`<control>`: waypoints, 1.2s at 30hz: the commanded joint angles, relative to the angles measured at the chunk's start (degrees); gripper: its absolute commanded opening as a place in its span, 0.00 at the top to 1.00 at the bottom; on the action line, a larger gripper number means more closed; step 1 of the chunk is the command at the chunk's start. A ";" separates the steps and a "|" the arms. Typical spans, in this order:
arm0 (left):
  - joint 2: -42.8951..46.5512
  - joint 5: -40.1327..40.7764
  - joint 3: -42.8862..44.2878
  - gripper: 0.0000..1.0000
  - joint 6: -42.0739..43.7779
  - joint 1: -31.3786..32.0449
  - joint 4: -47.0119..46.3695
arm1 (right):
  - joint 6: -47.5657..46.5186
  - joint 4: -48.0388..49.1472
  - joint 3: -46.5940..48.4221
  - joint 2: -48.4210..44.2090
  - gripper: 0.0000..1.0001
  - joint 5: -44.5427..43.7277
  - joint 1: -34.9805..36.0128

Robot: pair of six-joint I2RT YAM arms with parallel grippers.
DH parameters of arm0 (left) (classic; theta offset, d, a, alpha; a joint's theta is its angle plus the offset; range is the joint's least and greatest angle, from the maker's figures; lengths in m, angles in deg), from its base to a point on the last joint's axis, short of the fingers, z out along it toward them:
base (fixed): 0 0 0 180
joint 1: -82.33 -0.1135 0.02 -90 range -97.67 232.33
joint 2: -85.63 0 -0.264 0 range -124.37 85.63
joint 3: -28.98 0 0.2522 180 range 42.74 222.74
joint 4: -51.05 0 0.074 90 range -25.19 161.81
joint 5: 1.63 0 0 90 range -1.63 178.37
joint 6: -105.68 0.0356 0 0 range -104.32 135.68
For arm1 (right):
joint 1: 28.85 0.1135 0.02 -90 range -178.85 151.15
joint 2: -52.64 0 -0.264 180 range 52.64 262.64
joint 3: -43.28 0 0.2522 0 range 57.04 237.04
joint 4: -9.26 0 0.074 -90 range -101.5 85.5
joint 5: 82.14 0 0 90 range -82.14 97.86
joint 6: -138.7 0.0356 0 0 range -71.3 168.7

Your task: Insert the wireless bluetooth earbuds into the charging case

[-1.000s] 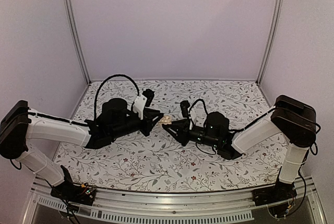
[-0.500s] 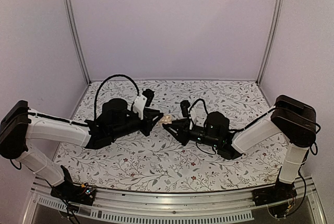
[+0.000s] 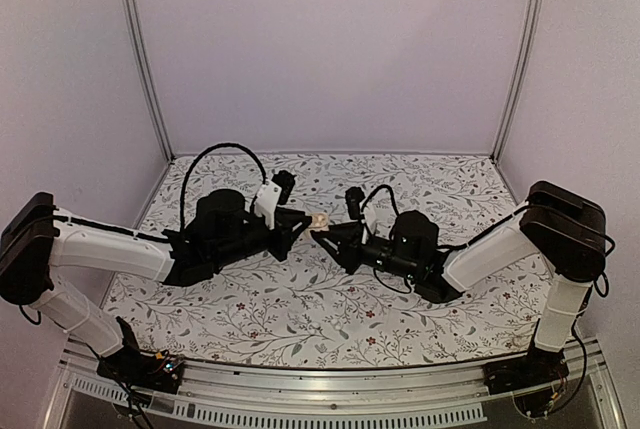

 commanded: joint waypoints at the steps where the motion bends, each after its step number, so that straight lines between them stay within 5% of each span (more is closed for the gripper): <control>1: 0.79 -1.95 -0.13 0.91 0.22 2.12 1.69 | -1.73 2.45 2.56 -1.25 1.00 -2.27 -0.59; 16: 8.90 -2.87 0.63 0.46 -0.11 2.34 4.34 | -6.03 7.07 -0.80 -1.68 1.00 1.15 -0.66; 24: 15.82 -2.30 -1.32 0.01 -2.48 0.17 7.10 | -9.38 12.35 -5.18 -3.14 1.00 6.28 -1.04; 36: 13.75 -9.61 0.39 0.00 -8.24 -15.25 19.74 | -20.78 17.27 -14.19 -9.52 1.00 13.46 -1.11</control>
